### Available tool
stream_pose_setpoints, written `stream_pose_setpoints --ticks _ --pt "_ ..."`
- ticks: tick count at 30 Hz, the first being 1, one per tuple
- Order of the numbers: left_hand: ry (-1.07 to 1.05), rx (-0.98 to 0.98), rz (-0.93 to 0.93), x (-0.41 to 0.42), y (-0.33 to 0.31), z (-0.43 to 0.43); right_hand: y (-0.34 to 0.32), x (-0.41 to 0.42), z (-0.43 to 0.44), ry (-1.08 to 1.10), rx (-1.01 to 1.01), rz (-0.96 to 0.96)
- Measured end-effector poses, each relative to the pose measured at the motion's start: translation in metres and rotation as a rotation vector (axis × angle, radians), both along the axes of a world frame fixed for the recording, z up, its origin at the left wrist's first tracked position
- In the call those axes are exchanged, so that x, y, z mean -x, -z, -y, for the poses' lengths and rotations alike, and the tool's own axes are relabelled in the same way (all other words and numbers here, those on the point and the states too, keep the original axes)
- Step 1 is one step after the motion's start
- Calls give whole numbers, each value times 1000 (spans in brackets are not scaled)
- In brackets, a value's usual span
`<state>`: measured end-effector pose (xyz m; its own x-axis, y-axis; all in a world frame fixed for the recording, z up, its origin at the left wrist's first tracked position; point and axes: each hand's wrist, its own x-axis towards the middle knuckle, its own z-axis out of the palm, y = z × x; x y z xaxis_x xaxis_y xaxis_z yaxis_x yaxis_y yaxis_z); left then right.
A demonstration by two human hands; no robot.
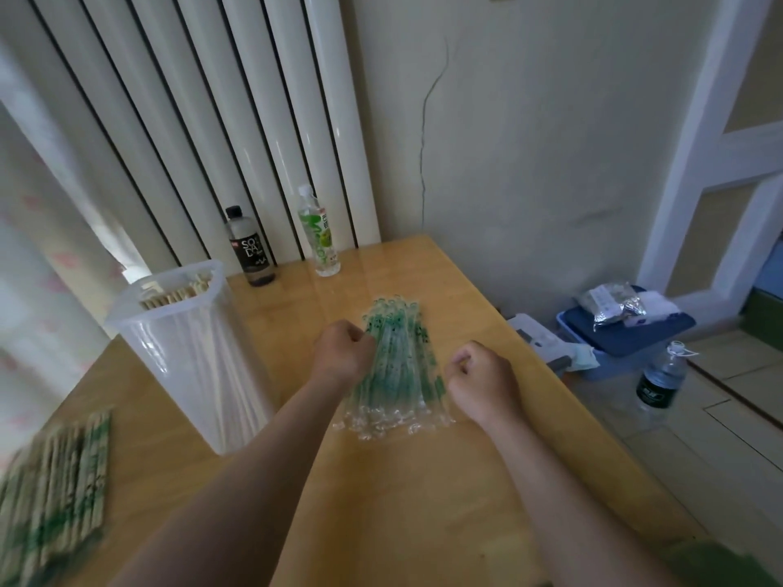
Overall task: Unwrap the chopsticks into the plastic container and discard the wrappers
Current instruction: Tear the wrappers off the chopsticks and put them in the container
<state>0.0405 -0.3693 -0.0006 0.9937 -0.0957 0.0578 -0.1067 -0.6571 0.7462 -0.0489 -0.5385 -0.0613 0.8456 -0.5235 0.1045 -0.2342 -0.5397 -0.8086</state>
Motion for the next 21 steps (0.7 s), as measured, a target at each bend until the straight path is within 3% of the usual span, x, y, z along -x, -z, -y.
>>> stream_pose_setpoints --ticks 9,15,21 --pt "233 -110 198 52 -4 -67 -37 11 -14 -88 -20 -31" --pt "132 -79 265 70 2 -133 -86 21 -111 -440 47 50" --pt "5 -102 257 83 10 -218 -85 20 -216 -697 88 24"
